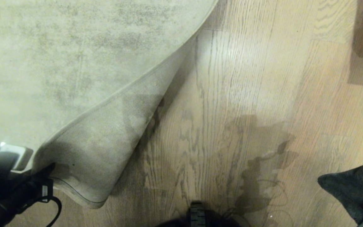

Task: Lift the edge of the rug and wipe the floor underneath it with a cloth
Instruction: Lay down the carpet

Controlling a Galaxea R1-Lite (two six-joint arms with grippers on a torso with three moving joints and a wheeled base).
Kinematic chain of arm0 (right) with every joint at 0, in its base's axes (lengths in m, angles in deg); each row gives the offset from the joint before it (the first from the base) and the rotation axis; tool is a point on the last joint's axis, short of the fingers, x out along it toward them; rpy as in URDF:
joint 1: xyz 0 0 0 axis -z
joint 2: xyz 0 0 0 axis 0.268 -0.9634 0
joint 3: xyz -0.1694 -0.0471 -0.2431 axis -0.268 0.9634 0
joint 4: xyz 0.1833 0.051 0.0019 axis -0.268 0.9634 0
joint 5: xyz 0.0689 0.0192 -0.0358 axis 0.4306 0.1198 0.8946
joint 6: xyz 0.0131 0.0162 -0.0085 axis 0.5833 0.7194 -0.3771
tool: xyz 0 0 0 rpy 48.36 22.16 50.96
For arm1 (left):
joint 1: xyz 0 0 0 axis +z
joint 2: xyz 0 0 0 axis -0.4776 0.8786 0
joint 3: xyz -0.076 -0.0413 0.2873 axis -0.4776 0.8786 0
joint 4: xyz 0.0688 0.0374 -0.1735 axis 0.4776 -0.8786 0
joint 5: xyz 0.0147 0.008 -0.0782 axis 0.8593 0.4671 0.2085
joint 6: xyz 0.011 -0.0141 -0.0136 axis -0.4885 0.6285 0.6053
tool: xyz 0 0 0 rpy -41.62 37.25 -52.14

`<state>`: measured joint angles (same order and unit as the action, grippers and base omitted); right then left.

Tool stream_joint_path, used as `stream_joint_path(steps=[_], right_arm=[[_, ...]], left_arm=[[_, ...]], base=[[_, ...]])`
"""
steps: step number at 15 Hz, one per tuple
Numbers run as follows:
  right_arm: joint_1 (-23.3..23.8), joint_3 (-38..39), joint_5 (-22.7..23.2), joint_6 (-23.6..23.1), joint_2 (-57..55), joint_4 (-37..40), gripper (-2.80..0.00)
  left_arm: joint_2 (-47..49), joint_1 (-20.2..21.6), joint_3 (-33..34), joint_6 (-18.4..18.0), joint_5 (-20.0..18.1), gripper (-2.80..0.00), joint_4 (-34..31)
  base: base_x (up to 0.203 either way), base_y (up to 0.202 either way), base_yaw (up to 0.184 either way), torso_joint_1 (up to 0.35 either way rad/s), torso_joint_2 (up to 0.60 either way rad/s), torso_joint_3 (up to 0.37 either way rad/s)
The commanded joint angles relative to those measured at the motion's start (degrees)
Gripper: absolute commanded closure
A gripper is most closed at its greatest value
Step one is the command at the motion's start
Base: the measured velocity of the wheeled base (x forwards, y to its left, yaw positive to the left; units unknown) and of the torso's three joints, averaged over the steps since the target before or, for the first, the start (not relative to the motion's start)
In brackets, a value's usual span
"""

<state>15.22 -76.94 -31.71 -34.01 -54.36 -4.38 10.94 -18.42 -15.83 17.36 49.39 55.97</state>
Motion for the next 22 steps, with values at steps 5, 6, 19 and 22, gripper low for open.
stream_joint_path(steps=[5,6,19,22], right_arm=[[0.0,0.0,0.0,0.0,0.1,-0.1,0.00],[0.0,0.0,0.0,0.0,0.2,-0.1,0.00],[0.0,0.0,0.0,0.0,0.1,-0.1,0.00],[0.0,0.0,0.0,0.0,0.1,-0.1,0.00]], left_arm=[[-1.7,0.0,0.0,0.0,-0.2,0.00,-0.4],[-1.7,0.0,0.0,0.0,-0.1,0.00,-0.4],[-11.5,-2.8,0.0,1.9,-0.5,0.00,-13.2],[-17.9,-2.9,0.0,3.5,-0.6,-2.80,-20.0]], base=[[0.000,0.000,0.000,0.000,0.00,0.000],[0.000,0.000,0.000,0.000,0.00,0.000],[0.000,0.000,0.000,0.000,0.00,0.000],[0.000,0.000,0.000,0.000,0.00,0.000]])
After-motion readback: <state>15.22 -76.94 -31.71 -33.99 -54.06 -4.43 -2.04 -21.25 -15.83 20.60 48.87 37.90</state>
